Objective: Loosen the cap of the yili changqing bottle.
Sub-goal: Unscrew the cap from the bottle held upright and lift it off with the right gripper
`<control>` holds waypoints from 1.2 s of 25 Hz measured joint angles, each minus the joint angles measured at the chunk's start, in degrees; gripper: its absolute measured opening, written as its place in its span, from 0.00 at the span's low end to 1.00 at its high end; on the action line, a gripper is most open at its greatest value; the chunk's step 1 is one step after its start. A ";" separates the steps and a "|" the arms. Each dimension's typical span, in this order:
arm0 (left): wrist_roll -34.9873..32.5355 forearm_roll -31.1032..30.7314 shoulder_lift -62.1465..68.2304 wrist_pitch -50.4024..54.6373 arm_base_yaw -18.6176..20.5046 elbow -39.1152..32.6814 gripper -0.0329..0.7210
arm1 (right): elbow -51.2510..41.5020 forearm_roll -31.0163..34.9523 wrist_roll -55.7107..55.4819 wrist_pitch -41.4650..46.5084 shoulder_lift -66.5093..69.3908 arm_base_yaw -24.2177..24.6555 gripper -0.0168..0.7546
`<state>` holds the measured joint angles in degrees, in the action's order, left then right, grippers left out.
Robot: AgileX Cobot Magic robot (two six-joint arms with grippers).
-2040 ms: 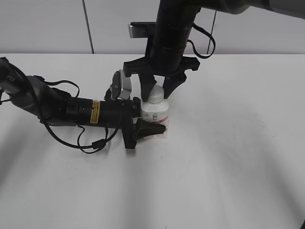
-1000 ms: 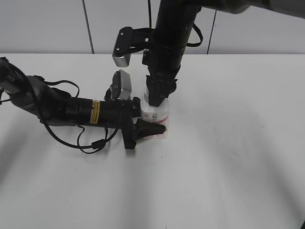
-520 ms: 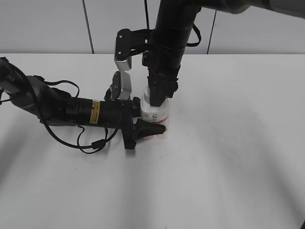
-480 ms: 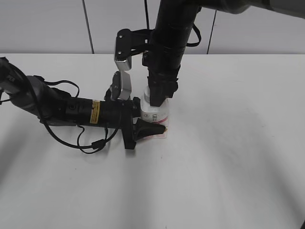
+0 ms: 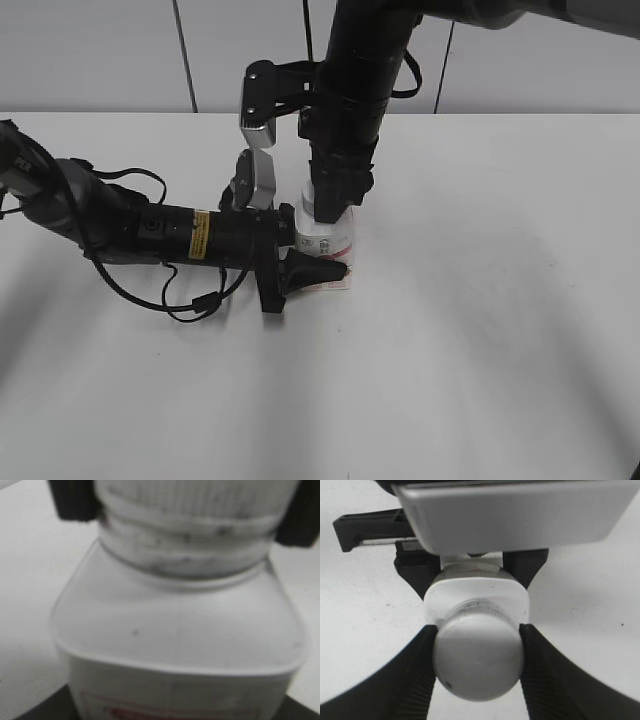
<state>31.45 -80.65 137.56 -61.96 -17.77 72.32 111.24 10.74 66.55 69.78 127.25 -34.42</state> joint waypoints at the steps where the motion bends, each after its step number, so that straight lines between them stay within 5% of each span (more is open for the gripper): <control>1: 0.00 0.00 0.00 0.00 0.00 0.00 0.54 | 0.00 0.00 0.00 0.00 0.00 0.00 0.53; 15: 0.00 0.11 0.00 0.06 0.00 0.00 0.54 | 0.00 1.46 0.08 -0.17 0.00 -0.05 0.68; 30: 0.20 0.16 0.00 0.10 0.00 0.00 0.54 | 0.00 1.75 -2.28 -0.06 -2.95 -0.05 0.69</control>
<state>31.65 -80.48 137.56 -61.86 -17.77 72.32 111.24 12.49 64.27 69.71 124.30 -34.47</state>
